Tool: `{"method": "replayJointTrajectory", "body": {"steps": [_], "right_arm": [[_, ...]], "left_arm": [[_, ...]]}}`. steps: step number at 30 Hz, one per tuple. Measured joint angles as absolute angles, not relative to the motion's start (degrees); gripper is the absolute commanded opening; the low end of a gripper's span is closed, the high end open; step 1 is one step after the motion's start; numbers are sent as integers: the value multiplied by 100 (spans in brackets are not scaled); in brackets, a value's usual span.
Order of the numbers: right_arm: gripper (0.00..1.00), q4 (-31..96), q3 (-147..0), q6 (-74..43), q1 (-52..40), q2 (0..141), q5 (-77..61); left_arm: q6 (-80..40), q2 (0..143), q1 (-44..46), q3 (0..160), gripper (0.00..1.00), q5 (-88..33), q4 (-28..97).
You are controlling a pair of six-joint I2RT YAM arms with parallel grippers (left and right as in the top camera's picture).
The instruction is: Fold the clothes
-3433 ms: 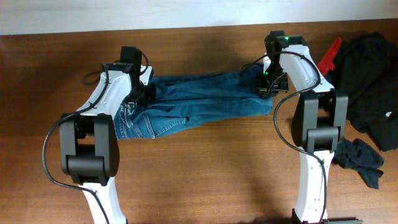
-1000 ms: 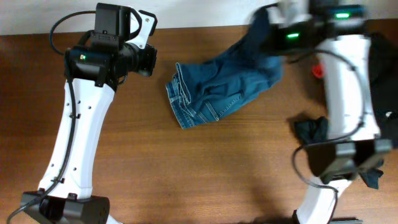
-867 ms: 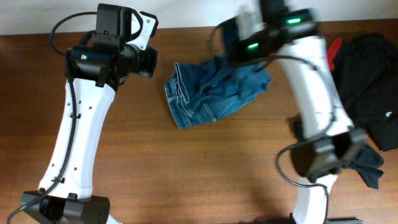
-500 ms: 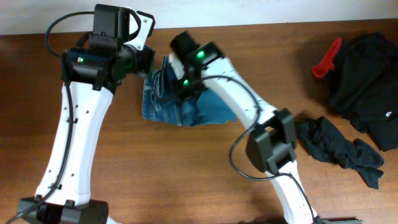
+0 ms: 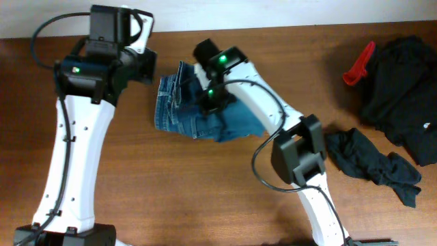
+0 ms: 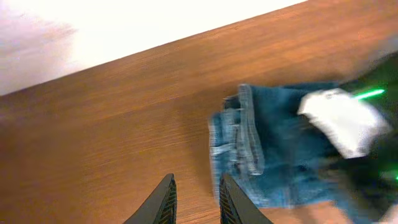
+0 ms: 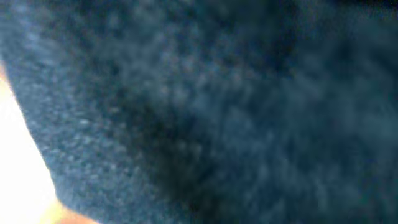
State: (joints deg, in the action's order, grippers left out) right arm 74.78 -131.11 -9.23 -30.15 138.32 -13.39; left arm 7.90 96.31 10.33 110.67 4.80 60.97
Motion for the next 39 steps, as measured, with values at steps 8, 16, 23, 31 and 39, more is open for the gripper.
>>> {"method": "replayJointTrajectory", "body": {"steps": [8,16,23,31,39], "right_arm": [[4,7741,-13091,-923,-1933,12293,-1267],[4,7828,-13091,-926,-1092,11577,-1186],[4,8009,-13089,-746,-440,11581,-1186],[4,7260,-13091,-917,-552,11583,-1553],[4,6569,-13104,-1245,-2075,12145,-1570]], "left_arm": [[729,10667,408,10980,1,204,6064],[733,12368,604,10873,1,-543,6018],[733,13013,873,10868,1,-711,5835],[731,13371,1284,10868,0,-731,5795],[731,13410,1509,10868,1,-722,5767]]}}
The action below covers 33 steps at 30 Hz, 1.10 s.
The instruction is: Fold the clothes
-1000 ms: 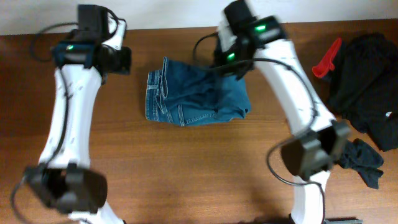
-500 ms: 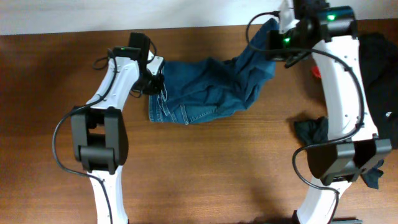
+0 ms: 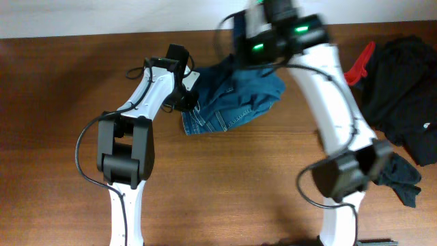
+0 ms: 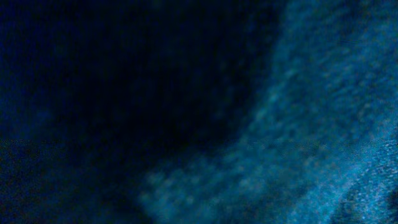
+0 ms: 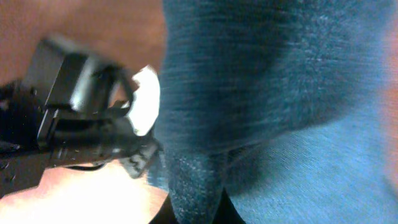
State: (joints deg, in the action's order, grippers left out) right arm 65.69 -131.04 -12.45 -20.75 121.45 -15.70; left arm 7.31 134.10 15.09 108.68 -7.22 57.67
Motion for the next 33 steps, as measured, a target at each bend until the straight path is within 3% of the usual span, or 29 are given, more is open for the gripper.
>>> {"method": "replayJointTrajectory", "body": {"steps": [9,19,28,33], "right_arm": [[4,6519,-13107,-1350,-2794,13413,-1522],[4,6506,-13109,-1350,-2790,13423,-1483],[4,6265,-13109,-1352,-2790,13428,-1483],[4,5452,-13107,-1459,-2832,13482,-1507]], "left_arm": [[731,13417,1503,10868,1,-729,5817],[285,13432,1409,11893,21,443,7328],[-298,12809,1015,13417,28,666,8005],[-333,12422,945,13719,29,711,8023]]}}
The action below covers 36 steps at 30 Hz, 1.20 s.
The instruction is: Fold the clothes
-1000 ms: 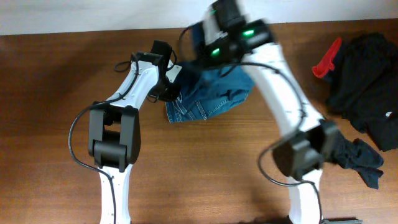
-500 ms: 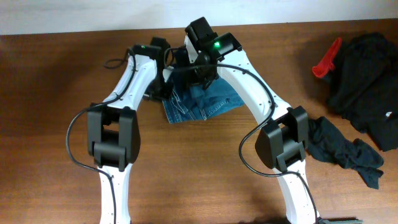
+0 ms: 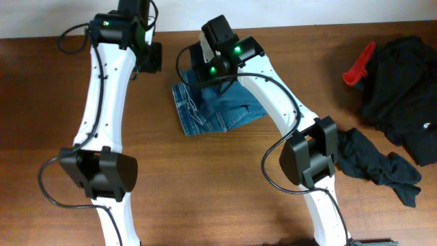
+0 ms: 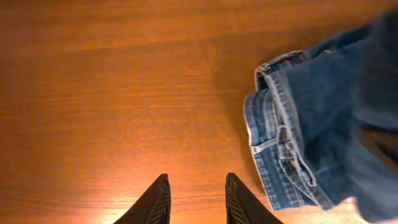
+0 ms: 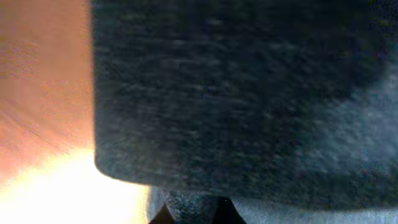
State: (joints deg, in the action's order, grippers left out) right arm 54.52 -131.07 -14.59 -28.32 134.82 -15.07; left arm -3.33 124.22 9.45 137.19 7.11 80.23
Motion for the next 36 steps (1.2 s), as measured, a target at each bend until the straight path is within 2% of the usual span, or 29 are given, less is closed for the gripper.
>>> {"method": "replayJointTrajectory", "body": {"steps": [6,8,10,11,15,21,24,25,26,27,29,31,36], "right_arm": [[5,5068,-13107,-1743,-3120,14070,-1509],[17,5022,-13109,-1809,-3205,14416,-1621],[38,4998,-13157,-1844,-3218,14602,-1975],[42,5009,-13179,-1820,-3216,14612,-2198],[46,5225,-13194,-1568,-3188,14599,-2871],[54,5878,-13098,-1269,-2788,13933,-3214],[52,6038,-13096,-1048,-2344,13159,-3269],[42,6058,-13098,-1020,-2206,12962,-3269],[30,6112,-13098,-996,-2073,12763,-3267],[16,6169,-13113,-902,-1863,12510,-3240],[4,6298,-13157,-884,-1564,12309,-3122],[4,6368,-13157,-864,-1446,12350,-3013],[4,6359,-12919,-856,-1500,12905,-2893]], "left_arm": [[-353,12357,952,13743,29,711,8289],[-355,12357,952,13743,29,711,8315],[-355,12357,952,13743,29,711,8315],[-355,12355,952,13743,29,711,8315],[-355,12355,952,13743,30,711,8313],[-379,12355,952,13743,38,620,7983],[-397,12355,952,13743,37,255,7430],[-392,12355,952,13743,36,67,7251],[-386,12355,952,13740,31,-141,7019],[-353,12355,956,13740,22,-360,6792],[-226,12355,1007,13705,9,-788,6296],[-73,12355,1100,13583,0,-1015,5874],[318,12682,1466,13131,0,-1317,5120]]}}
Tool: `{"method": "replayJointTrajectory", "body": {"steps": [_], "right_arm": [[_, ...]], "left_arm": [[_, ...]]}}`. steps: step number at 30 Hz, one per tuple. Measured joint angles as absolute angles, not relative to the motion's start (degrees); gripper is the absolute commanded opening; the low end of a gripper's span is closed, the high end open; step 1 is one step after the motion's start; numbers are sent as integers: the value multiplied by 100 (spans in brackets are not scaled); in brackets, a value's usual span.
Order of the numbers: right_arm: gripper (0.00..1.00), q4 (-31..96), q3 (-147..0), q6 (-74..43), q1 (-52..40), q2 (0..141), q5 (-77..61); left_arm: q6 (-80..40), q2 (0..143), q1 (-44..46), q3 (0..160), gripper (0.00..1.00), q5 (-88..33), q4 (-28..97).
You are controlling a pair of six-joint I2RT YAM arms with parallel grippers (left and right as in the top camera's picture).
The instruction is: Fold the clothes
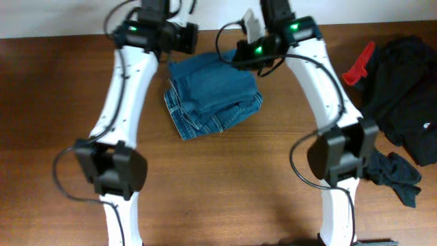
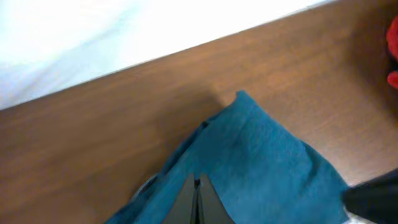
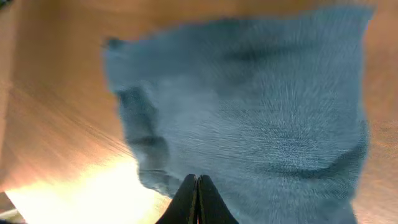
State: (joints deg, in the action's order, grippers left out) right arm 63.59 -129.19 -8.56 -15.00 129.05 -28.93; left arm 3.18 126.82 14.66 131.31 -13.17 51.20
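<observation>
The blue jeans (image 1: 212, 96) lie as a compact folded stack near the table's far edge, waistband and seams showing along the front left. My left gripper (image 1: 183, 39) hovers at the stack's far left corner; in the left wrist view its fingers (image 2: 197, 200) are pressed together above the denim (image 2: 261, 168) with nothing between them. My right gripper (image 1: 247, 53) hangs over the far right corner, also shut and empty (image 3: 198, 200), with the smooth top layer of the jeans (image 3: 249, 112) below it.
A heap of black clothes (image 1: 403, 75) with a red item (image 1: 358, 65) lies at the far right. Another dark garment (image 1: 372, 164) sprawls beside the right arm's base. The white wall runs just behind the table's far edge (image 2: 124, 71).
The left gripper was open over bare wood left of the jeans; it is now shut over their far left corner. The right gripper has let go of the denim, and the stack is tidier.
First the jeans lay loosely folded, the right gripper buried in them and the left open beside the waistband. Then both grippers were at the cloth, part of it raised. Then the right held denim while the left stood clear. Now both are off a neat stack.
</observation>
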Motion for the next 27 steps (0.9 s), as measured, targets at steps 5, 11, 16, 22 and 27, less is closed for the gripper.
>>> {"method": "replayJointTrajectory", "body": {"steps": [5,11,16,22,27], "right_arm": [[4,5927,-12324,-854,-1614,13502,-2740],[4,5852,-11489,-845,-1608,13625,-2335],[4,5981,-11367,-825,-1509,13614,-2362],[4,6547,-11244,-478,-1431,13461,-2335],[12,6473,-11157,-276,-1369,12444,-2335]], "left_arm": [[521,13821,1610,12945,1,-1354,4834],[565,14630,1490,13026,0,-1455,5026],[563,14700,1365,13161,1,-1481,5360],[486,14726,1271,14374,20,-1286,6834],[27,14156,1179,15192,45,-1157,7559]]}}
